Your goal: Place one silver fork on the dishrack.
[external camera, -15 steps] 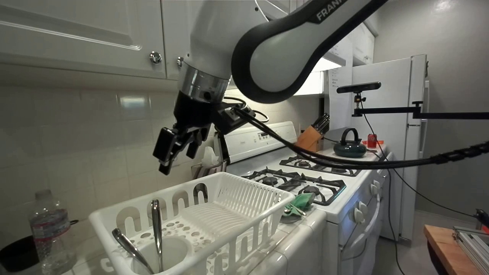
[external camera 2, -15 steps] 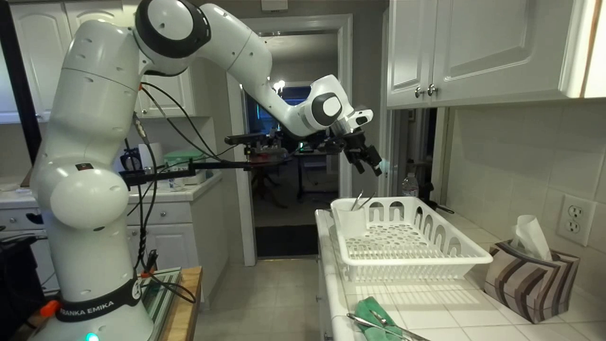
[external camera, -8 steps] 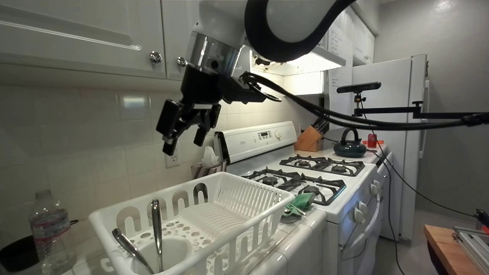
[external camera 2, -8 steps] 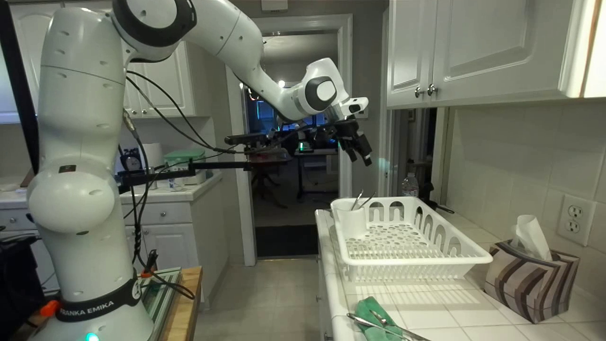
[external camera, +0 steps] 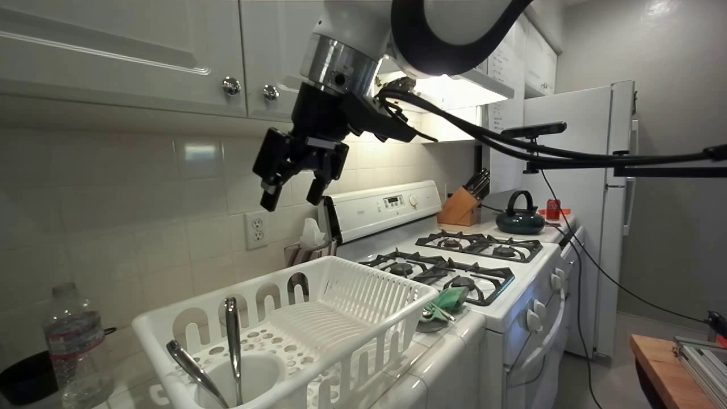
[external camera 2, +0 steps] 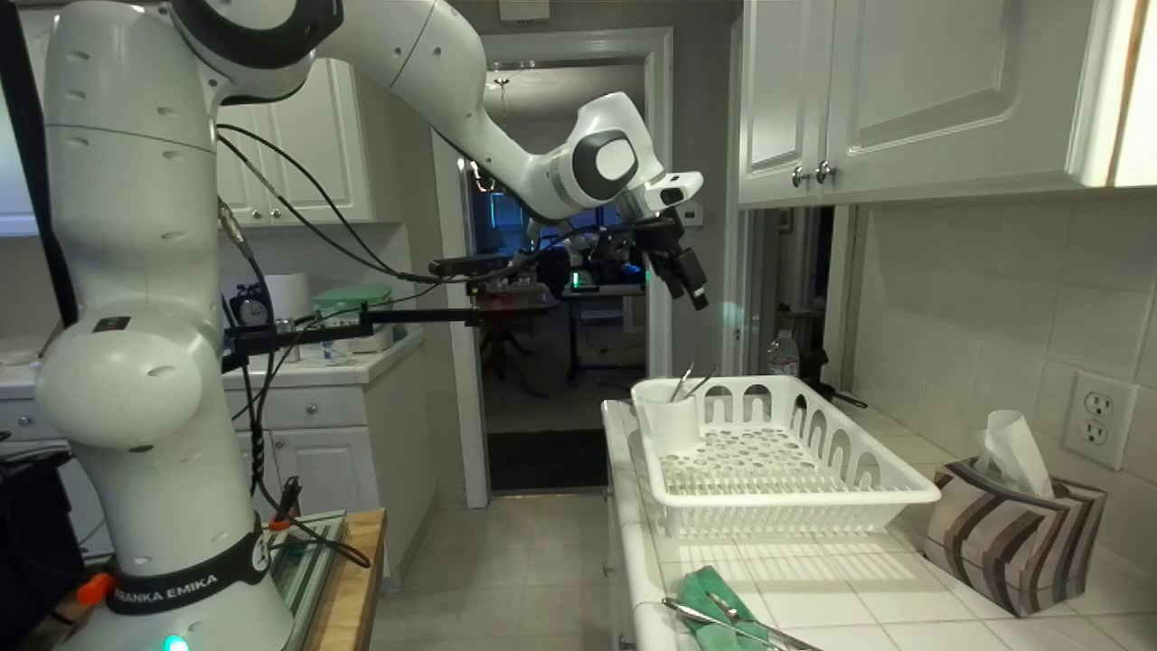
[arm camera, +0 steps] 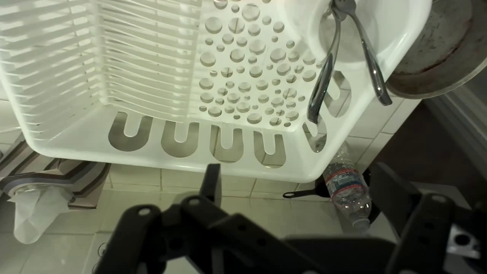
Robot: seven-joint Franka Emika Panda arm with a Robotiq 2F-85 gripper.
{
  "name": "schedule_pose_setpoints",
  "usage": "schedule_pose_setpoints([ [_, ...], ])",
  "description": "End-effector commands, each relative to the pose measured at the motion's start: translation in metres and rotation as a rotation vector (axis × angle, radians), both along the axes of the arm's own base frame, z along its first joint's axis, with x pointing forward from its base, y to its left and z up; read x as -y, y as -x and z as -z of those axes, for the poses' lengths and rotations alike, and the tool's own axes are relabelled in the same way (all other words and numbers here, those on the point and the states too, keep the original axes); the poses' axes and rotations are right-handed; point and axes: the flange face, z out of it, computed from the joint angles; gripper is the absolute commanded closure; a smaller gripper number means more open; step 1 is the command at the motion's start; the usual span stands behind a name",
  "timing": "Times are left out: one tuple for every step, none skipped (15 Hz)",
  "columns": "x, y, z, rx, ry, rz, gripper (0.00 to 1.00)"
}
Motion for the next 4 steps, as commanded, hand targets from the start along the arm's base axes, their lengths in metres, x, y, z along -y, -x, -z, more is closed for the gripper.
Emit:
schedule_pose_setpoints([
  [0.0004, 0.001, -0.0001, -0.002, -0.001, 0.0, 0.0],
  [0.0001, 0.0013, 0.0002, -0.002, -0.002, 0.0, 0.0],
  [-0.0001, 0.0014, 0.0002, -0.002, -0.002, 0.001, 0.0],
  [-0.0004, 0.0015, 0.0002, -0.002, -0.002, 0.001, 0.0],
])
